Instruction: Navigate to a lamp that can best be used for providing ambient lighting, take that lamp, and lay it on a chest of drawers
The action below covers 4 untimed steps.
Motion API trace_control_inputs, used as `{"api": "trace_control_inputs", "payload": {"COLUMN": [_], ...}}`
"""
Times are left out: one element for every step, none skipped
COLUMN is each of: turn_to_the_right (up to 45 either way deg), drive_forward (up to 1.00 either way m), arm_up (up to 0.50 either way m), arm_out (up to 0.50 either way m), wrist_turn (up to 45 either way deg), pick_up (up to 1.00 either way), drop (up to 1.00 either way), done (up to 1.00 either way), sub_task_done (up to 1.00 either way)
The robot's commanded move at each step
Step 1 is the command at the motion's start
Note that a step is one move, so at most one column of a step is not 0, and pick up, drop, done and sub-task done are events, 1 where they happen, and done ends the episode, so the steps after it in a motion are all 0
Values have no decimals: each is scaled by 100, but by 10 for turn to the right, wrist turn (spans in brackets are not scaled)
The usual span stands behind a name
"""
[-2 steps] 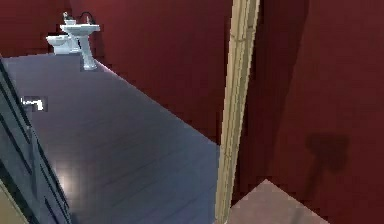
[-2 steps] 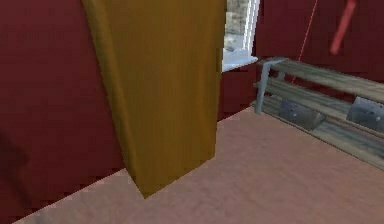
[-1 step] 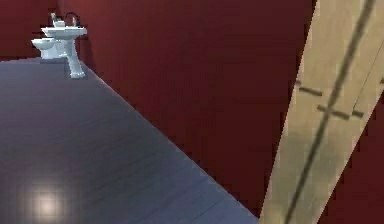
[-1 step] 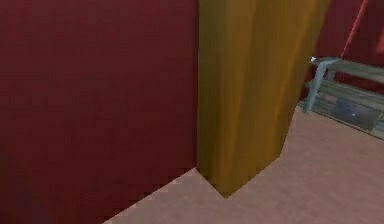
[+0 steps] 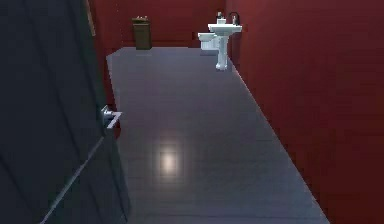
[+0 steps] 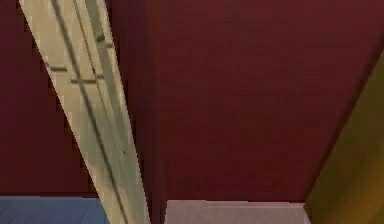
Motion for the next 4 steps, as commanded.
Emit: {"api": "trace_control_inputs", "payload": {"turn_to_the_right": [0,-90,0,0], "drive_forward": [100,0,15,100], "arm_up": [0,0,0,0], "arm_out": [0,0,0,0], "wrist_turn": [0,0,0,0], "pick_up": [0,0,0,0], "drop": [0,0,0,0], "done": [0,0,0,0], "sub_task_done": [0,0,0,0]}}
